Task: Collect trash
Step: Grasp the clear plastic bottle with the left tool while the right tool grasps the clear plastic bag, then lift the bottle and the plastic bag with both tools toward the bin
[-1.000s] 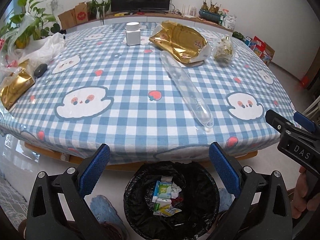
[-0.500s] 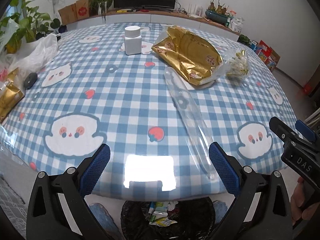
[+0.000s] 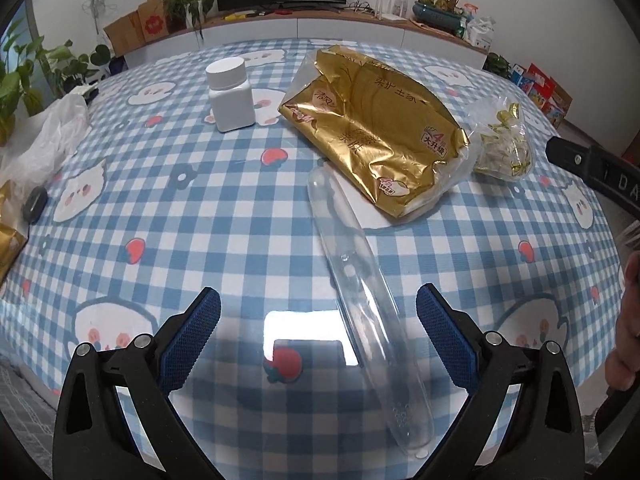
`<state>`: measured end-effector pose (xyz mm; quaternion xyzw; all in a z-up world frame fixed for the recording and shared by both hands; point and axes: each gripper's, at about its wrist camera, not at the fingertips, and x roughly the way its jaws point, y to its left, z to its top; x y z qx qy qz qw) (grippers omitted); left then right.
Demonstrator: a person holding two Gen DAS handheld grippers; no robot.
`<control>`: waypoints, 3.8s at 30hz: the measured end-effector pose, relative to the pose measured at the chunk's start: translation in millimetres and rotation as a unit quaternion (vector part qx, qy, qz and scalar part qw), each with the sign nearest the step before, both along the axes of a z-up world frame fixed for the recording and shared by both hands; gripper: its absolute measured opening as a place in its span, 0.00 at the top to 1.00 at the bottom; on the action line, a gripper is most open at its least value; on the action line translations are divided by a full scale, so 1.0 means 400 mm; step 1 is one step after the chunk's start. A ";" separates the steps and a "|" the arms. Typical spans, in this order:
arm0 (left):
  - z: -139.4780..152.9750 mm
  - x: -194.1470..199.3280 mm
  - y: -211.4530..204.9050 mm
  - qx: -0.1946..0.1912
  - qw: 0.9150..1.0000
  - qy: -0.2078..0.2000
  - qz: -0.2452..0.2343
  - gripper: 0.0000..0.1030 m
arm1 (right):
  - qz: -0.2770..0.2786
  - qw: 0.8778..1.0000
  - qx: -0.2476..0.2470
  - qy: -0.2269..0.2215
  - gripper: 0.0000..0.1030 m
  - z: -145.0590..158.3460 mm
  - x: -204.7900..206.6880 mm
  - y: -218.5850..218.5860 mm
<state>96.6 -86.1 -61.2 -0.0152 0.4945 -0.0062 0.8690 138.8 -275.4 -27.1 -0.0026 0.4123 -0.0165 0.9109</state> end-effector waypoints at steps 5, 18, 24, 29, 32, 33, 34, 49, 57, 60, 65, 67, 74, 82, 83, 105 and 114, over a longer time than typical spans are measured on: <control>-0.017 0.035 -0.012 0.004 1.000 0.008 0.007 0.10 | -0.006 1.000 0.015 0.017 0.14 -0.023 0.086 -0.016; -0.065 0.052 -0.026 0.019 0.999 0.040 0.021 0.31 | -0.013 0.998 0.027 0.055 0.32 -0.091 0.190 -0.024; -0.055 0.038 -0.044 0.024 0.999 0.045 0.017 0.52 | -0.011 0.997 0.044 0.065 0.44 -0.101 0.192 -0.033; -0.044 0.023 -0.062 0.025 0.998 0.050 0.012 0.74 | -0.009 0.995 0.060 0.076 0.55 -0.112 0.196 -0.034; -0.043 0.022 -0.060 0.019 0.998 0.051 0.010 0.76 | -0.001 0.995 0.062 0.077 0.70 -0.116 0.195 -0.030; -0.043 0.024 -0.056 0.017 0.998 0.051 0.010 0.76 | 0.001 0.996 0.057 0.075 0.74 -0.115 0.193 -0.027; -0.043 0.024 -0.055 0.016 0.999 0.051 0.009 0.76 | 0.002 0.996 0.055 0.074 0.75 -0.115 0.192 -0.025; -0.037 0.035 -0.034 -0.001 0.999 0.047 0.003 0.76 | -0.006 0.997 0.057 0.055 0.82 -0.082 0.167 -0.040; -0.020 0.034 -0.039 -0.004 0.999 0.041 -0.003 0.76 | -0.002 0.997 0.055 0.046 0.82 -0.052 0.133 -0.044; -0.013 0.033 -0.047 -0.004 0.999 0.039 -0.007 0.76 | 0.000 0.997 0.056 0.044 0.82 -0.042 0.116 -0.046; 0.000 0.027 -0.056 -0.004 0.999 0.035 -0.014 0.76 | 0.002 0.998 0.056 0.039 0.82 -0.021 0.085 -0.049; 0.008 0.023 -0.055 -0.005 0.999 0.031 -0.016 0.76 | 0.004 0.998 0.054 0.037 0.82 -0.012 0.066 -0.051; 0.042 -0.011 -0.066 -0.011 0.999 0.018 -0.029 0.76 | 0.009 0.998 0.052 0.028 0.82 0.019 -0.016 -0.053; 0.065 -0.058 -0.078 -0.016 0.999 0.013 -0.036 0.76 | 0.018 0.999 0.046 0.019 0.82 0.036 -0.105 -0.039; 0.067 -0.065 -0.078 -0.018 0.999 0.013 -0.037 0.76 | 0.020 0.999 0.044 0.018 0.82 0.038 -0.116 -0.036; 0.107 -0.196 -0.086 -0.026 0.998 0.009 -0.049 0.76 | 0.026 0.999 0.043 0.011 0.82 0.055 -0.328 -0.035; 0.116 -0.249 -0.086 -0.028 0.998 0.008 -0.053 0.76 | 0.023 0.998 0.045 0.022 0.82 0.034 -0.404 -0.049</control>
